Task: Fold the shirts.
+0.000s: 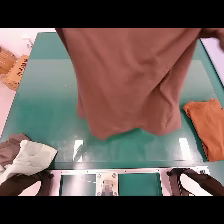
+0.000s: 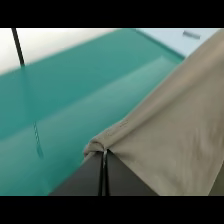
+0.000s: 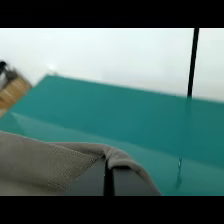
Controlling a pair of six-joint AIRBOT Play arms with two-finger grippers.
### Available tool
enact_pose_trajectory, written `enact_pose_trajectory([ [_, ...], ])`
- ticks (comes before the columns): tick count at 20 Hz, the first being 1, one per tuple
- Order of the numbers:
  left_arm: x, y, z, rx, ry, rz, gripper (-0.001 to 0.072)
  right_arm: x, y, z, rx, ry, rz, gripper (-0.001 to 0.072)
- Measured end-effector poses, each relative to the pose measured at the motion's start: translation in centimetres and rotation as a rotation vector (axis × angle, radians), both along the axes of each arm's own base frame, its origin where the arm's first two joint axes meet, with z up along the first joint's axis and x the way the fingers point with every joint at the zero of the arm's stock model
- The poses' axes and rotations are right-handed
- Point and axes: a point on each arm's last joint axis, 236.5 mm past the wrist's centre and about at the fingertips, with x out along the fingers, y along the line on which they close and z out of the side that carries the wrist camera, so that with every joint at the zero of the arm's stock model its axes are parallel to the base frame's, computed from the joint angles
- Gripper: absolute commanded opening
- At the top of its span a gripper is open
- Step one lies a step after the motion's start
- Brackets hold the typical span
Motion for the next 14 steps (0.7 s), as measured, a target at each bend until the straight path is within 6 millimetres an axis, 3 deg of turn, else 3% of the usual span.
enact_pose_trajectory([
  [2, 3.6, -0.5, -6.2, 0.026, 0.144, 0.014, 0.0020, 3.9, -0.4, -5.4, 0.014, 0.131, -0.004, 0.0018],
  [6, 10.1, -1.4, -20.8, 0.051, 0.429, 0.059, 0.0020, 10.5, -1.0, -19.7, 0.042, 0.445, -0.005, 0.0018],
  [9, 12.5, -2.2, -30.6, 0.047, 0.621, 0.075, 0.0020, 12.9, -0.4, -29.2, 0.066, 0.638, -0.002, 0.0019],
  [11, 13.3, -2.7, -34.9, 0.029, 0.701, 0.087, 0.0021, 13.7, 0.2, -33.8, 0.089, 0.729, -0.010, 0.0025],
  [13, 13.8, -2.8, -37.6, 0.019, 0.745, 0.102, 0.0023, 13.9, 0.3, -36.6, 0.109, 0.789, -0.025, 0.0298],
  [14, 14.1, -2.7, -38.4, 0.014, 0.755, 0.109, 0.0076, 14.1, 0.0, -37.2, 0.124, 0.805, -0.041, 0.0350],
])
